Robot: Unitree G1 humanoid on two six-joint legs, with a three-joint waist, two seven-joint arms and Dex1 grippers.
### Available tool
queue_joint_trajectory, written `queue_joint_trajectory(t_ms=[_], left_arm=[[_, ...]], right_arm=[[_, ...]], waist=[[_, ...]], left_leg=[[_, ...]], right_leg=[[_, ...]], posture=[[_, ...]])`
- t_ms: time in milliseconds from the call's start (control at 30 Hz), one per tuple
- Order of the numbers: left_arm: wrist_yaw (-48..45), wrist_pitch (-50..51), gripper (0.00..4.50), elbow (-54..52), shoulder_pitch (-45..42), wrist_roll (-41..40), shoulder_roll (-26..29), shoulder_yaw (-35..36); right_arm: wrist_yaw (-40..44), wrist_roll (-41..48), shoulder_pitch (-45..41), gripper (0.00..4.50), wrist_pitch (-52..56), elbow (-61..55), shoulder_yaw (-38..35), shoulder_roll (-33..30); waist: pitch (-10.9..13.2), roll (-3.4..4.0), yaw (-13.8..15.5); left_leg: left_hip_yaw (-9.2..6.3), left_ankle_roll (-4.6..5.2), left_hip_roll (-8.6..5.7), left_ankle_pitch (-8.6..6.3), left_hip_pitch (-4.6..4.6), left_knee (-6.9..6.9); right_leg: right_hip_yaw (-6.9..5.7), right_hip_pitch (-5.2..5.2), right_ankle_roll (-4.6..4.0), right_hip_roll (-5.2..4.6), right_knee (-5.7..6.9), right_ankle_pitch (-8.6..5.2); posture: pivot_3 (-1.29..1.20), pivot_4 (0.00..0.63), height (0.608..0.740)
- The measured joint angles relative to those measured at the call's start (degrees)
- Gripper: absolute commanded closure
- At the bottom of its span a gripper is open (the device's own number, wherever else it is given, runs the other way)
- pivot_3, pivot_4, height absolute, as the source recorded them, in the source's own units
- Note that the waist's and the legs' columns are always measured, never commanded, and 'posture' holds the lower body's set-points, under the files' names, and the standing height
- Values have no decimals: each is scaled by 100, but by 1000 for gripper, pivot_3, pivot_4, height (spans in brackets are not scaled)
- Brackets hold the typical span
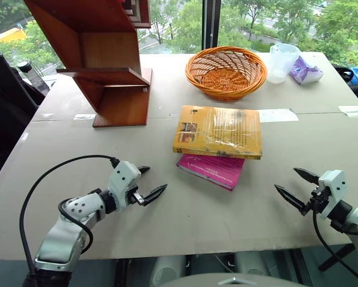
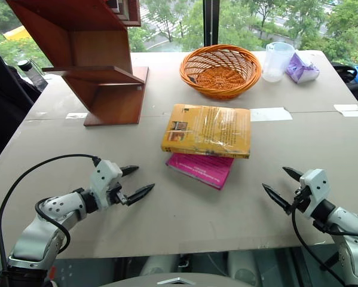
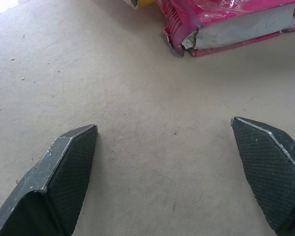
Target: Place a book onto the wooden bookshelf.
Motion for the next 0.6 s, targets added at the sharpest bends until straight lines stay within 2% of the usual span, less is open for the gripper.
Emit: queue_joint_trajectory(t_ms=[600], left_arm=[[-310, -205, 0, 277, -78, -42, -162, 37]], right_arm=[[91, 43, -138, 119, -23, 196, -5, -54]], waist=[[0, 0, 5]], left_leg=[[0, 1, 1, 0, 2, 5]], right_leg=[[0, 3, 0, 4, 2, 0]], posture=[[0, 150, 740]])
